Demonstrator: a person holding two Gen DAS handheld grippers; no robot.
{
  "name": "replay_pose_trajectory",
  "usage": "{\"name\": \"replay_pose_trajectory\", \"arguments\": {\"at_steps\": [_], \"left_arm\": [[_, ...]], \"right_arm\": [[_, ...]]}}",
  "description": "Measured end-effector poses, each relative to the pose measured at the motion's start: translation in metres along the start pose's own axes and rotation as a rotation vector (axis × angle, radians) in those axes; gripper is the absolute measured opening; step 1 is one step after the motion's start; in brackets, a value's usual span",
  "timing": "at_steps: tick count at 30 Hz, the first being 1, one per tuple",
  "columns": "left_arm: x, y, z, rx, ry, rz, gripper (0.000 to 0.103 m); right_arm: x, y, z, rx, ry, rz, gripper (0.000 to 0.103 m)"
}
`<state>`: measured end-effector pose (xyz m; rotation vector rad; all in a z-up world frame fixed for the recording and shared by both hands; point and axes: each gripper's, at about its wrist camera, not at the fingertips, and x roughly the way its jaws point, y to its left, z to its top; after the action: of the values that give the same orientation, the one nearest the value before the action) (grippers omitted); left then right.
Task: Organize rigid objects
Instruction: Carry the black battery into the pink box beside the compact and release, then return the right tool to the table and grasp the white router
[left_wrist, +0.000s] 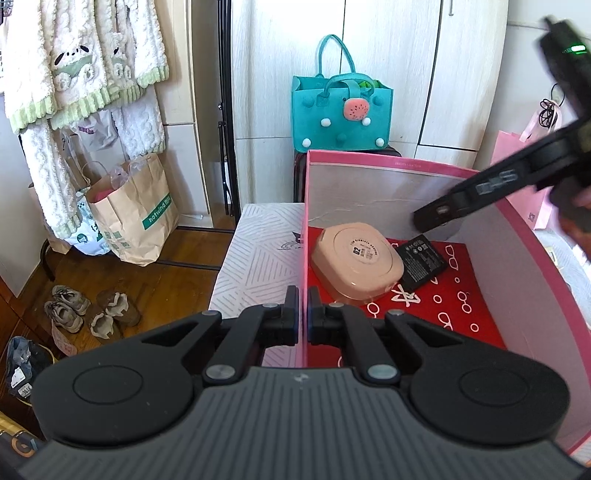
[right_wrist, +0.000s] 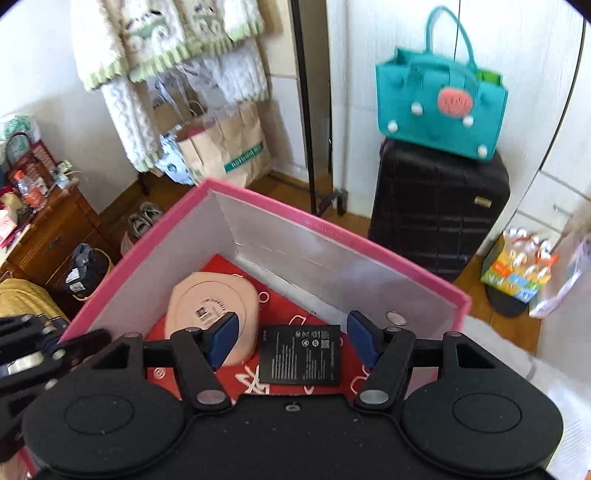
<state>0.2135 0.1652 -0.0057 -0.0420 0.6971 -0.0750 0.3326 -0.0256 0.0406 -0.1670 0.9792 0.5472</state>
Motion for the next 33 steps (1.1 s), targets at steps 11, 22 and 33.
{"name": "replay_pose_trajectory", "arguments": {"at_steps": [11, 22, 33], "left_arm": [[0.001, 0.000, 0.002, -0.002, 0.002, 0.003, 0.005], [-0.001, 0.002, -0.002, -0.003, -0.018, -0.005, 0.005], [-0.002, 0.000, -0.002, -0.006, -0.023, 0.003, 0.005]], "right_arm": [[-0.120, -0.037, -0.071, 0.085, -0.145, 0.104, 0.070], [-0.130, -0.091, -0.183, 0.137, -0.122, -0.096, 0.070], [-0.099, -0.127, -0.240, 0.014, -0.124, -0.099, 0.069]]}}
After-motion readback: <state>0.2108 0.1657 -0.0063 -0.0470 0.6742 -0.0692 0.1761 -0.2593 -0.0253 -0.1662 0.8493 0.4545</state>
